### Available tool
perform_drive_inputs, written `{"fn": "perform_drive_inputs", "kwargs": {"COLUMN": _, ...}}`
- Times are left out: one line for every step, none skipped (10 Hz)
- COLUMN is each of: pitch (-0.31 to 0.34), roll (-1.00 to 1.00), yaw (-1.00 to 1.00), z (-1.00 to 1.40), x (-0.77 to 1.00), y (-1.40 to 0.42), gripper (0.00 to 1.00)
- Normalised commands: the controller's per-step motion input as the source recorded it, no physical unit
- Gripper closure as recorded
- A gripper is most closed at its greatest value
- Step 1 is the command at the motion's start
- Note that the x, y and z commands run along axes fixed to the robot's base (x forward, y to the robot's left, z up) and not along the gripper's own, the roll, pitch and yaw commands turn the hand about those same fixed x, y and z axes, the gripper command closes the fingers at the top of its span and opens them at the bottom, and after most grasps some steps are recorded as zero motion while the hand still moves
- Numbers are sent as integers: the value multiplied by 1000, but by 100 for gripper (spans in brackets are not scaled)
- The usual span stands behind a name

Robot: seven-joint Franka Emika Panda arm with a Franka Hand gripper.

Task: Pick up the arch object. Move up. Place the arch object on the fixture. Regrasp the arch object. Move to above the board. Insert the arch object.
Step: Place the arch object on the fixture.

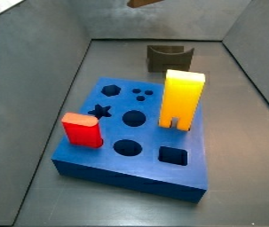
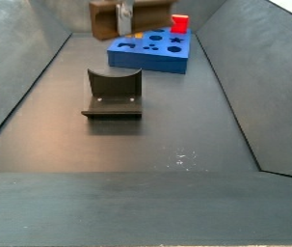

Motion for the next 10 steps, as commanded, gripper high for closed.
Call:
{"fn": "perform_drive_inputs", "kwargs": {"pitch": 87, "roll": -5, "yaw": 1000, "z": 39, "x": 490, "y": -561, "gripper": 100}}
{"fn": "perform_drive_inputs", "kwargs": {"pitch": 98, "roll": 1, "yaw": 1000, "z": 10, "x": 447, "y": -313, "gripper": 100}}
{"fn": "perform_drive_inputs", "kwargs": {"pitch": 115, "roll": 2, "yaw": 1000, "z": -20, "x": 411, "y": -89, "gripper": 100}}
{"fn": "perform_drive_inputs", "kwargs": {"pitch": 128, "roll": 2, "yaw": 1000, "z": -27, "x": 397, "y": -62, "gripper": 100}}
{"fn": "perform_drive_inputs", "kwargs": {"pitch": 151, "roll": 11, "yaw": 1000, "z": -20, "x": 365, "y": -45, "gripper": 100}}
{"fn": "perform_drive_inputs", "kwargs": {"pitch": 165, "roll": 16, "yaw": 1000, "z": -20, "x": 348, "y": -36, "gripper": 100}}
{"fn": "perform_drive_inputs", "kwargs": {"pitch": 216, "roll": 28, "yaw": 1000, "z": -25, "x": 316, "y": -22, "gripper": 100}}
{"fn": "perform_drive_inputs", "kwargs": {"pitch": 258, "roll": 40, "yaw": 1000, "z": -20, "x": 303, "y": -15, "gripper": 100}}
{"fn": "perform_drive_inputs", "kwargs": {"pitch": 330, "roll": 60, "yaw": 946, "z": -10, "x": 291, "y": -13, "gripper": 100}}
{"fn": "perform_drive_inputs", "kwargs": {"pitch": 208, "roll": -1000, "yaw": 723, "z": -299, "x": 99, "y": 529, "gripper": 100}}
